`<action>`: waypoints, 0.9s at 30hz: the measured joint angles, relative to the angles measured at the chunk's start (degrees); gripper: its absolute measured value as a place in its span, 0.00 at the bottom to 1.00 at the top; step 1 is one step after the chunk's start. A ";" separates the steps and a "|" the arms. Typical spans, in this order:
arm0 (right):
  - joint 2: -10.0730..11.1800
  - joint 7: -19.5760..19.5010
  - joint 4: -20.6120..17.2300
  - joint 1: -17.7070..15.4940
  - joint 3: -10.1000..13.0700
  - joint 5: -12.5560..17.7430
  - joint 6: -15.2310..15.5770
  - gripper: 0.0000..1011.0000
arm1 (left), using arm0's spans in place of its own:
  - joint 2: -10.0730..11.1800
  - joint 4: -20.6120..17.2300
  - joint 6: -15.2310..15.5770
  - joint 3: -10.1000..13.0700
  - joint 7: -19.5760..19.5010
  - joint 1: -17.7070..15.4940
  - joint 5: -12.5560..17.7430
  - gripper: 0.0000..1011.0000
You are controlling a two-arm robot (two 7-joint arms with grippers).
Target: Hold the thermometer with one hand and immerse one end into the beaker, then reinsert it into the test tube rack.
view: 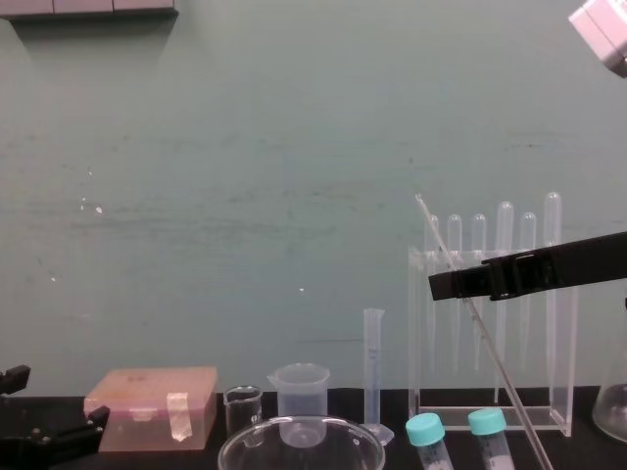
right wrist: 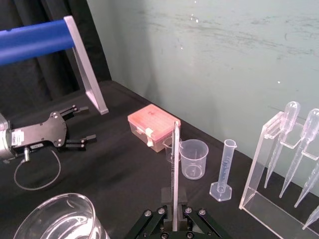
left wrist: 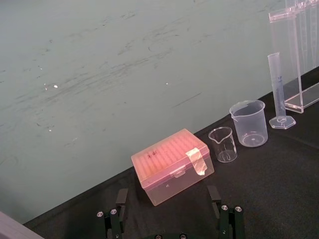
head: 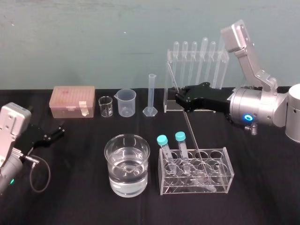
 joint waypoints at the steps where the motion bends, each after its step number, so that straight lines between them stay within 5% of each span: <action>1: -0.06 -0.17 -0.05 -0.37 0.30 0.28 -0.29 0.06 | 0.00 0.00 0.00 0.00 0.00 0.00 0.00 1.00; 10: 0.31 -0.10 -2.58 -4.71 3.56 2.27 -7.57 0.06 | 0.00 0.00 0.00 0.00 0.00 0.00 0.00 1.00; 20: 2.99 3.45 -8.40 -14.53 9.30 2.31 -23.61 0.06 | 0.00 0.00 0.00 0.00 0.00 0.00 0.00 1.00; 27: 3.22 3.21 -10.45 -20.04 12.64 2.97 -27.65 0.06 | 0.00 0.00 0.00 0.00 0.00 0.00 0.00 1.00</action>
